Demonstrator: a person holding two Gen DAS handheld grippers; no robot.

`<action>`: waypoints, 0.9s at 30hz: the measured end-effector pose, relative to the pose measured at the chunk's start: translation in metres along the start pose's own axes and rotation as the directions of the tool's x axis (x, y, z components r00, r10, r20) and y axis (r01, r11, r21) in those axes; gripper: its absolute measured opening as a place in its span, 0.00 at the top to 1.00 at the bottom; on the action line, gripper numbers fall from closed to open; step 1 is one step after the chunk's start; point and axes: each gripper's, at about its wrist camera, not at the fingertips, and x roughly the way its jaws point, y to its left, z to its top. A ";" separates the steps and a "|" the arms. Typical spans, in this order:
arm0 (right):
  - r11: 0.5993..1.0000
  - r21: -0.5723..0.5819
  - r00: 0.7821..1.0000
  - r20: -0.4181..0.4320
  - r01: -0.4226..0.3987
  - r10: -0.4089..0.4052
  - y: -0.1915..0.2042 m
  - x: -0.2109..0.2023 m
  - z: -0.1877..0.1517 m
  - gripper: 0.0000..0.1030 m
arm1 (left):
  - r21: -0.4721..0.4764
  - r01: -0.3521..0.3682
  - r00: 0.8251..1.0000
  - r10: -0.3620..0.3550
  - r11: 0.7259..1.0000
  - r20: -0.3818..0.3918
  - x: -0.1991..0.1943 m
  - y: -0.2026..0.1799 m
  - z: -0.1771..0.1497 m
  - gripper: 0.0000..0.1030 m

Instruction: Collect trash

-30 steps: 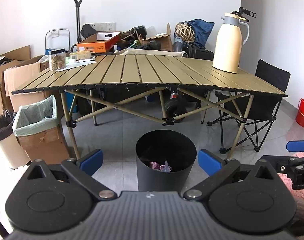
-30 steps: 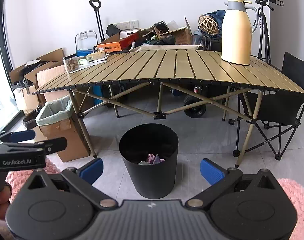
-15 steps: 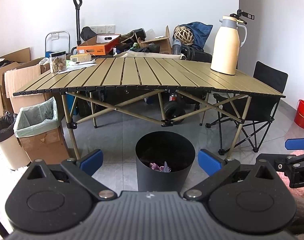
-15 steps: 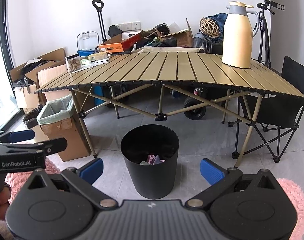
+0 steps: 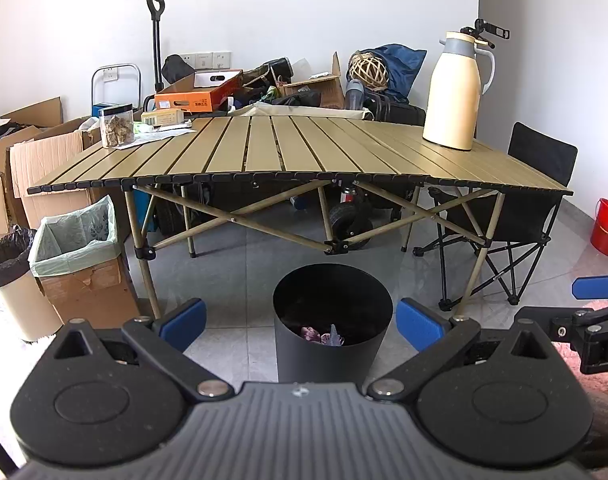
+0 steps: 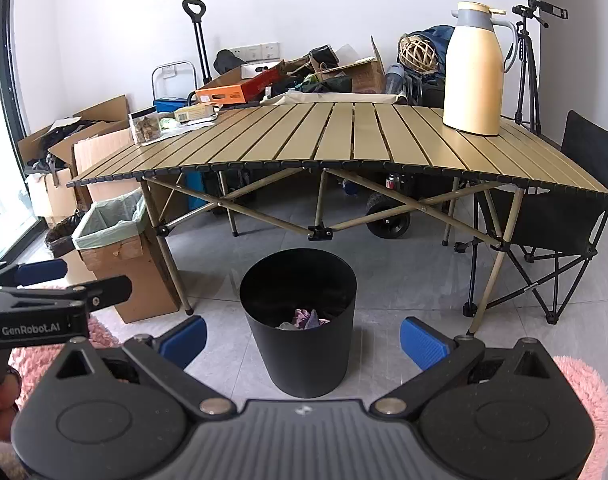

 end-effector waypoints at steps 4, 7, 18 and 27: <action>1.000 -0.002 1.000 0.000 0.001 -0.001 0.000 0.001 0.000 0.00 | 0.001 0.000 1.000 0.000 1.000 0.000 0.000 0.000 0.000 0.00; 1.000 -0.002 1.000 -0.001 0.002 -0.002 0.000 0.001 0.001 0.00 | 0.000 -0.001 1.000 0.001 1.000 -0.001 0.000 -0.001 0.000 0.00; 1.000 -0.003 1.000 -0.004 0.003 -0.003 -0.001 0.001 0.001 0.00 | 0.001 -0.001 1.000 0.001 1.000 0.000 0.000 0.000 0.001 0.00; 1.000 -0.003 1.000 -0.004 0.003 -0.003 -0.001 0.001 0.001 0.00 | 0.003 0.000 1.000 0.000 1.000 -0.003 0.002 0.001 0.001 0.00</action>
